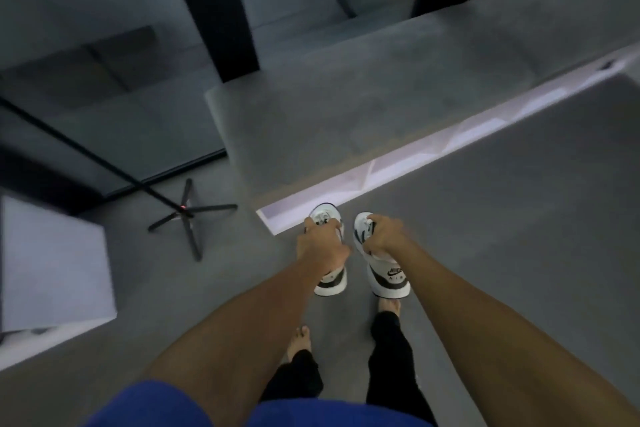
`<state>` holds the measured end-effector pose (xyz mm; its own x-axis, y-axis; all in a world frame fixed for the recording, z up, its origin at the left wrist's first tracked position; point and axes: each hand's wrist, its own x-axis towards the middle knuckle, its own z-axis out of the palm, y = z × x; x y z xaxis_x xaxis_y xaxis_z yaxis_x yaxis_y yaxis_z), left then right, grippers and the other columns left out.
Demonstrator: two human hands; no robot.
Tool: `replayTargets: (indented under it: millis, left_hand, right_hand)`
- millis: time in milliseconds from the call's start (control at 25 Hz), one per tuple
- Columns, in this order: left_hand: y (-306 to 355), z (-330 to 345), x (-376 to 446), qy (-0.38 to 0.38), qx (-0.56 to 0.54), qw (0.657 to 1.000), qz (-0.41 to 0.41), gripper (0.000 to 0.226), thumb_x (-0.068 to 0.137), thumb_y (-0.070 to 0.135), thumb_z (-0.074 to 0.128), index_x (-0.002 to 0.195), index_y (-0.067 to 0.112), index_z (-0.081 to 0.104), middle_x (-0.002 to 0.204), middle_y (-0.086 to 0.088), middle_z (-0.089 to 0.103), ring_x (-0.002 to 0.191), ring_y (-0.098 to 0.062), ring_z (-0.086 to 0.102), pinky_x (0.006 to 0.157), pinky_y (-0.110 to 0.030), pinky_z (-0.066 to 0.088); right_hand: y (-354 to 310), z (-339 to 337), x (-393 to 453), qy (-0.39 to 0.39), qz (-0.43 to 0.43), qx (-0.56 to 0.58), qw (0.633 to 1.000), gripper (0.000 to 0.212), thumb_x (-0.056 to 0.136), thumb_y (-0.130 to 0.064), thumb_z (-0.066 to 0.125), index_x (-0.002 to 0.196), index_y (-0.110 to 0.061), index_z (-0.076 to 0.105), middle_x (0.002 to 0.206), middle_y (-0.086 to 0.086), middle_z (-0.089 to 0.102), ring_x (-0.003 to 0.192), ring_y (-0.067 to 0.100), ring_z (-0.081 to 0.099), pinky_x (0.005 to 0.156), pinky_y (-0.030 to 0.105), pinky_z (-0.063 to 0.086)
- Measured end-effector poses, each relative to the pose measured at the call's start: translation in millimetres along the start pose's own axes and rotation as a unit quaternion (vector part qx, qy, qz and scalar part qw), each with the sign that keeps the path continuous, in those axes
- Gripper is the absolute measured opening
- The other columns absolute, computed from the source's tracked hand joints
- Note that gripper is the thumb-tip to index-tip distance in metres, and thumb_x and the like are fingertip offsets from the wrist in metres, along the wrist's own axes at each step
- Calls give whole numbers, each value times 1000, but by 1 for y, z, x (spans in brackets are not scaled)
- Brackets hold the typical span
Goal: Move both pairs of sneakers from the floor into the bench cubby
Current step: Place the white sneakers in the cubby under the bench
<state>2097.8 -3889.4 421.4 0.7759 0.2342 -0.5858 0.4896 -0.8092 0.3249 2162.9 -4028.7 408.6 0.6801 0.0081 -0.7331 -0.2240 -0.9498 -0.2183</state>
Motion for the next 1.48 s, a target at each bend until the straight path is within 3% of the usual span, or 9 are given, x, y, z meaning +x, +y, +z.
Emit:
replayTargets:
  millis: [200,320,520,760,1040,1240,1480]
  left_hand:
    - [-16,42,95,22,-55,994,-97,60,82,52,70,135,33,48,134,-14,34,109,-41,55,100,-44,45]
    - [-39,82,171,35,-92,986,-133,60,80,53,71,133,37,48,133,-12,32,109,-45,55,99,-47,47]
    - [-99,174,300,106,-83,980,-144,54,84,48,68,133,34,48,134,-13,32,111,-45,49,93,-46,46]
    - [-188,271,439,243,-39,960,-135,63,86,43,68,142,34,41,140,-16,27,113,-46,45,88,-48,46]
    - [-237,269,534,350,11,928,-128,59,90,41,58,145,33,39,152,-22,23,123,-50,44,89,-52,49]
    - [-253,254,563,349,-7,925,-147,54,93,42,54,144,33,39,154,-21,20,126,-46,43,92,-47,48]
    - [-260,265,567,337,-20,930,-143,49,94,44,52,141,32,42,152,-21,21,123,-46,46,93,-45,46]
  right_hand:
    - [-26,29,109,-33,-60,-83,994,76,84,-34,74,150,-40,38,150,14,41,133,44,46,101,52,49]
    - [-35,63,184,-27,-100,-77,992,70,85,-34,72,144,-49,37,150,11,38,133,41,44,96,51,47]
    - [-47,148,325,-3,-156,-85,984,58,88,-30,69,138,-44,42,144,13,37,127,46,46,97,53,49]
    - [-76,254,467,86,-233,-47,967,73,95,-23,65,153,-47,27,166,6,9,139,47,30,102,57,41]
    - [-131,301,555,141,-318,11,937,71,94,-28,62,153,-47,27,164,7,13,132,46,35,99,56,45]
    - [-160,300,576,119,-336,26,934,76,94,-19,60,154,-48,25,168,3,5,143,45,24,109,56,37]
    - [-160,312,590,103,-331,21,938,76,92,-17,61,153,-48,27,168,3,8,142,44,26,108,55,37]
